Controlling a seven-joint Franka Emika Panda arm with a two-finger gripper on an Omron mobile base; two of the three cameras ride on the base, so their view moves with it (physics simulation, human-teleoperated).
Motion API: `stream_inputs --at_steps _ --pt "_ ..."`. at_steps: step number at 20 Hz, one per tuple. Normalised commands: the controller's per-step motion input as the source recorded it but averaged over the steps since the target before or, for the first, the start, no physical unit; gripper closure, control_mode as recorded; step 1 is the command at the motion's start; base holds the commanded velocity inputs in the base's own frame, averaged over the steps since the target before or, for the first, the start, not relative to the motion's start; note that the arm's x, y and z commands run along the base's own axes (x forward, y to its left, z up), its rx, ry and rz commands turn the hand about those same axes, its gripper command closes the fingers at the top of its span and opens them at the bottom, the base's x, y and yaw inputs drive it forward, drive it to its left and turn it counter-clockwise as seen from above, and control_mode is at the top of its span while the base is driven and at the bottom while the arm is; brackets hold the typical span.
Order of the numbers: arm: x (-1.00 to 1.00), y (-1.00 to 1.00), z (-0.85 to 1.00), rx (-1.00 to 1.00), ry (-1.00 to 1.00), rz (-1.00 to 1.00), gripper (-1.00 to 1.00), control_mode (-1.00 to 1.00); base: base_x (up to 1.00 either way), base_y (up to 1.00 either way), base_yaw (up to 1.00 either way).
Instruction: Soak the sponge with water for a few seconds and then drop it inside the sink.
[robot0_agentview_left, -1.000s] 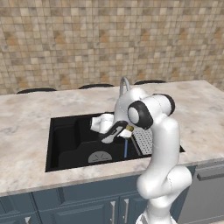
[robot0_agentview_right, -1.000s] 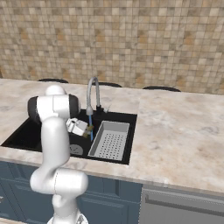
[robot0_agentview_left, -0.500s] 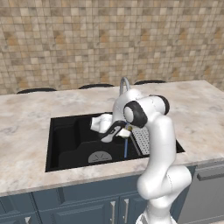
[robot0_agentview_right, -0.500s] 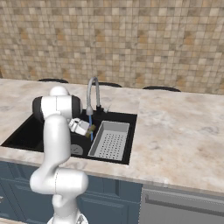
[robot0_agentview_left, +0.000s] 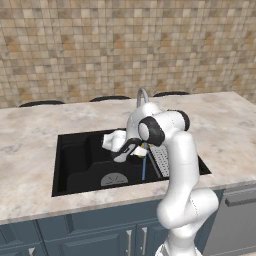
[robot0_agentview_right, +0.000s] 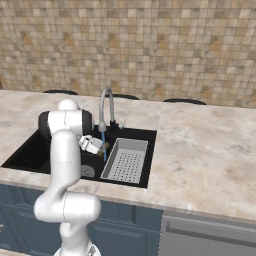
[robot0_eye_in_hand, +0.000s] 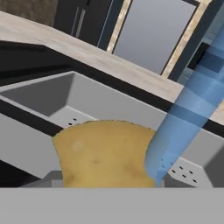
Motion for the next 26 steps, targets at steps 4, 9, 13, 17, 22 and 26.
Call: stream_inputs --at_steps 4,9,13,17,22,26 --pt "-0.06 0.0 0.0 0.0 0.0 0.0 1.0 -1.0 0.0 0.0 0.0" --pt "-0.35 -0.09 0.0 0.0 0.0 0.0 1.0 -1.0 0.0 0.0 0.0" --pt "-0.08 -0.01 0.0 0.0 0.0 0.0 1.0 -1.0 0.0 0.0 0.0" --pt "0.0 0.0 0.0 0.0 0.0 0.0 1.0 -1.0 0.0 0.0 0.0" --pt "0.0 0.0 0.0 0.0 0.0 0.0 1.0 -1.0 0.0 0.0 0.0" --pt "-0.05 0.06 0.0 0.07 -0.05 0.0 1.0 -1.0 0.0 0.0 0.0"
